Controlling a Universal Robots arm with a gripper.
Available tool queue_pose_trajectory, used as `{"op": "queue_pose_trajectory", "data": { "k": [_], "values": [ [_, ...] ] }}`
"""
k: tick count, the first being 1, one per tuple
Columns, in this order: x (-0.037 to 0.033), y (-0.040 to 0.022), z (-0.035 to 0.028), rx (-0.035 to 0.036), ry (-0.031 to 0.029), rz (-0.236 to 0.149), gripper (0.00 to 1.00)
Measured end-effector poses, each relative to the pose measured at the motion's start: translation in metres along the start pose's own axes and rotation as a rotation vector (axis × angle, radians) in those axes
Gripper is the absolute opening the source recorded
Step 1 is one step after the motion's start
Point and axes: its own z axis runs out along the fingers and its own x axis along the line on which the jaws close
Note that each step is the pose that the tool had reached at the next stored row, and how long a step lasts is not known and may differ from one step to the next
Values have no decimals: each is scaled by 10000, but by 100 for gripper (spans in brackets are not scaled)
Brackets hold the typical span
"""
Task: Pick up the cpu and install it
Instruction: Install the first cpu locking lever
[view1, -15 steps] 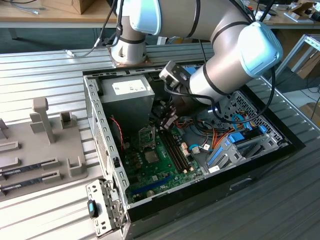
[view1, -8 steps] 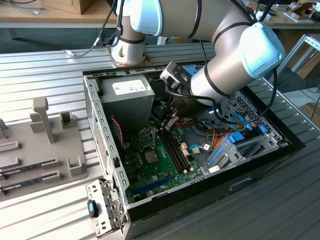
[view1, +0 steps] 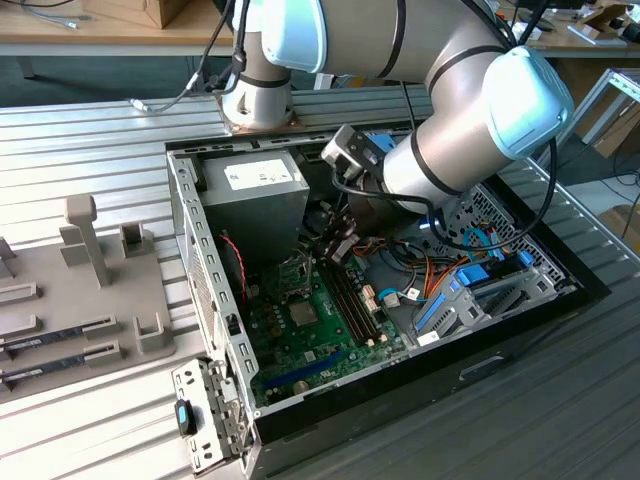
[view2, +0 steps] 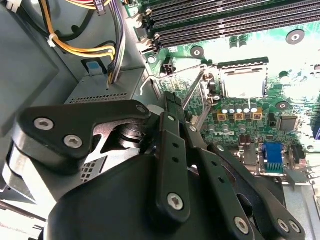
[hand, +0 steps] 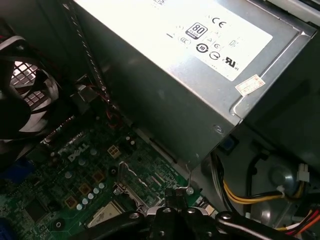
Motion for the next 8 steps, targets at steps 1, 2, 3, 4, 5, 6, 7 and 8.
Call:
{"op": "queue_pose_trajectory", "data": {
  "k": [1, 2, 3, 4, 5, 6, 7, 8],
  "values": [
    [3, -3, -1, -1, -1, -1, 11],
    [21, -20, -10, 0, 2, -5, 11],
    [31, -29, -16, 0, 4, -10, 11],
    [44, -40, -28, 0, 8, -17, 11],
    [48, -44, -31, 0, 9, -20, 11],
    [52, -47, -34, 0, 10, -21, 11],
    [56, -50, -37, 0, 10, -23, 11],
    [61, -54, -41, 0, 11, -26, 11]
  ]
}}
